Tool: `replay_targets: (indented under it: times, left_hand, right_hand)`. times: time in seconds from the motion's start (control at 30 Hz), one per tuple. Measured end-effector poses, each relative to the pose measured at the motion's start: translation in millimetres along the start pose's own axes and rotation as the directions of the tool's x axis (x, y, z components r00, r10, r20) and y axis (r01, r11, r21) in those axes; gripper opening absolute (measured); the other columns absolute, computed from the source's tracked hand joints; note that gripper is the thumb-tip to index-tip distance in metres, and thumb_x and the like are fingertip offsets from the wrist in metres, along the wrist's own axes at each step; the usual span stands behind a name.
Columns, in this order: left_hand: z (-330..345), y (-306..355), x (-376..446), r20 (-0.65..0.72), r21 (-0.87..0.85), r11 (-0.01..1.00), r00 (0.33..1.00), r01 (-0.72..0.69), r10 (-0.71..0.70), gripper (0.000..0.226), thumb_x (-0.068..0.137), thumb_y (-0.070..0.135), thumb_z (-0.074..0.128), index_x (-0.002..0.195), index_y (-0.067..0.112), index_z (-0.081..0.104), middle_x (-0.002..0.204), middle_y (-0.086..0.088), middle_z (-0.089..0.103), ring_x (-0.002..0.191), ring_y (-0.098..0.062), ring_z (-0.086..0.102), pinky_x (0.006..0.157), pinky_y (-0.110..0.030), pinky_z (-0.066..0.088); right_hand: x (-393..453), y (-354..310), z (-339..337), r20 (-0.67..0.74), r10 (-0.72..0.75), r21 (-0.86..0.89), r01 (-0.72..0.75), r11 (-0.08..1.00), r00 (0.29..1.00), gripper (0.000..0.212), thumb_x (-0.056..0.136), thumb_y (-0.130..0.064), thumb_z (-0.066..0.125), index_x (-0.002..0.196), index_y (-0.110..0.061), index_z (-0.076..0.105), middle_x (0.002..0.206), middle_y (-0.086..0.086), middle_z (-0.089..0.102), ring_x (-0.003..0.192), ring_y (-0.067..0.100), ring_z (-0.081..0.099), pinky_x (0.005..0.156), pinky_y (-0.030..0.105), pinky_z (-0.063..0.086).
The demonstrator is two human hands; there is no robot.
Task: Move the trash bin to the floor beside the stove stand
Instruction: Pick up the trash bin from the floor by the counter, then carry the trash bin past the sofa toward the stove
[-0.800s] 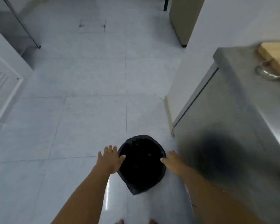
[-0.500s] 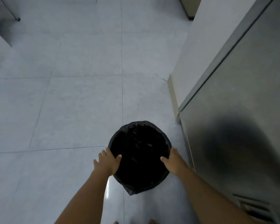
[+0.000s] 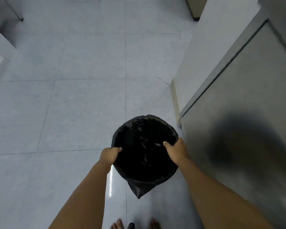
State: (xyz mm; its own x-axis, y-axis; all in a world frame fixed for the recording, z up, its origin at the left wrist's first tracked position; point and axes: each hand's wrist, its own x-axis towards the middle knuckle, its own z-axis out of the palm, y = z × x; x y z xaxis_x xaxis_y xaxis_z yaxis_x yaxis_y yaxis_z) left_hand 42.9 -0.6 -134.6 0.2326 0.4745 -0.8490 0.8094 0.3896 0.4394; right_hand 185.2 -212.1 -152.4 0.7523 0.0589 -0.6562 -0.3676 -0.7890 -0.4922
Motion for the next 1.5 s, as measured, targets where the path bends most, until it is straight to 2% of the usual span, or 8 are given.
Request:
replay_targets:
  times: [0.1,0.27,0.37,0.6,0.73,0.87,1.1,1.5]
  left_hand:
    - [-18.8,35.2,-46.5,-0.004,-0.064,0.998,1.000,-0.012,0.012,0.052,0.094,0.019,0.060,0.140,-0.005,0.051,0.140,-0.020,0.057,0.127,-0.038,0.053,0.095,-0.037,0.042]
    - [-53.0,93.6,-133.9,-0.033,-0.132,0.990,0.998,-0.058,0.054,0.056,0.090,0.027,0.061,0.138,-0.001,0.054,0.134,-0.020,0.060,0.109,-0.035,0.058,0.100,-0.043,0.048]
    - [-72.3,126.1,-180.0,-0.039,-0.147,0.987,0.997,-0.069,0.064,0.063,0.087,0.037,0.059,0.139,0.002,0.053,0.132,-0.020,0.062,0.113,-0.039,0.061,0.103,-0.048,0.049]
    - [-103.3,184.0,-243.8,-0.125,-0.114,0.969,0.971,-0.219,0.205,0.064,0.088,0.037,0.056,0.140,-0.001,0.052,0.133,-0.021,0.060,0.116,-0.040,0.058,0.094,-0.044,0.049]
    - [-126.7,212.0,-252.4,-0.073,-0.159,0.951,0.964,-0.266,0.257,0.067,0.086,0.036,0.063,0.142,0.001,0.051,0.132,-0.020,0.062,0.113,-0.039,0.061,0.090,-0.042,0.049]
    - [-154.9,238.2,-242.5,-0.011,-0.162,0.933,0.946,-0.320,0.323,0.067,0.086,0.039,0.065,0.141,0.003,0.052,0.129,-0.018,0.065,0.108,-0.034,0.064,0.097,-0.043,0.052]
    - [-202.2,290.7,-211.4,0.069,-0.115,0.926,0.927,-0.361,0.370,0.065,0.086,0.040,0.070,0.137,0.001,0.057,0.130,-0.017,0.066,0.098,-0.028,0.063,0.086,-0.034,0.049]
    - [-240.8,387.5,-149.8,0.114,-0.128,0.930,0.926,-0.345,0.360,0.085,0.079,0.051,0.073,0.145,0.003,0.049,0.141,-0.017,0.059,0.123,-0.038,0.059,0.104,-0.044,0.049]
  right_hand:
    - [-34.8,-41.2,-40.9,-0.025,-0.032,-0.009,0.032,0.999,0.999,0.082,0.079,-0.057,0.062,0.145,-0.013,0.043,0.140,0.012,0.054,0.125,0.037,0.056,0.105,0.053,0.048]
    - [-99.0,-113.4,-105.1,-0.040,-0.098,-0.007,0.098,0.995,0.994,0.079,0.085,-0.053,0.062,0.148,-0.011,0.038,0.145,0.013,0.047,0.131,0.037,0.051,0.108,0.051,0.045]
    - [-132.1,-154.0,-139.3,-0.041,-0.165,0.023,0.166,0.986,0.985,0.079,0.083,-0.052,0.063,0.147,-0.011,0.039,0.145,0.014,0.048,0.131,0.037,0.051,0.109,0.052,0.045]
    - [-179.7,-221.7,-182.3,-0.054,-0.245,-0.008,0.245,0.969,0.968,0.079,0.089,-0.050,0.059,0.152,-0.012,0.030,0.150,0.014,0.040,0.135,0.036,0.047,0.111,0.051,0.042]
    - [-190.5,-256.5,-187.7,-0.058,-0.257,0.005,0.258,0.966,0.965,0.078,0.091,-0.048,0.059,0.153,-0.011,0.030,0.151,0.015,0.039,0.136,0.037,0.046,0.112,0.049,0.041]
    - [-186.7,-289.1,-185.1,-0.057,-0.235,0.031,0.237,0.971,0.970,0.078,0.090,-0.047,0.061,0.152,-0.011,0.031,0.150,0.016,0.040,0.135,0.039,0.048,0.112,0.052,0.040]
    - [-162.5,-349.3,-168.1,-0.032,-0.217,0.010,0.218,0.976,0.976,0.086,0.075,-0.055,0.066,0.145,-0.011,0.041,0.140,0.015,0.052,0.124,0.040,0.057,0.106,0.054,0.047]
    - [-112.3,-457.6,-156.5,-0.062,-0.207,0.021,0.209,0.978,0.976,0.082,0.077,-0.053,0.066,0.141,-0.007,0.044,0.138,0.016,0.055,0.123,0.039,0.058,0.105,0.054,0.047]
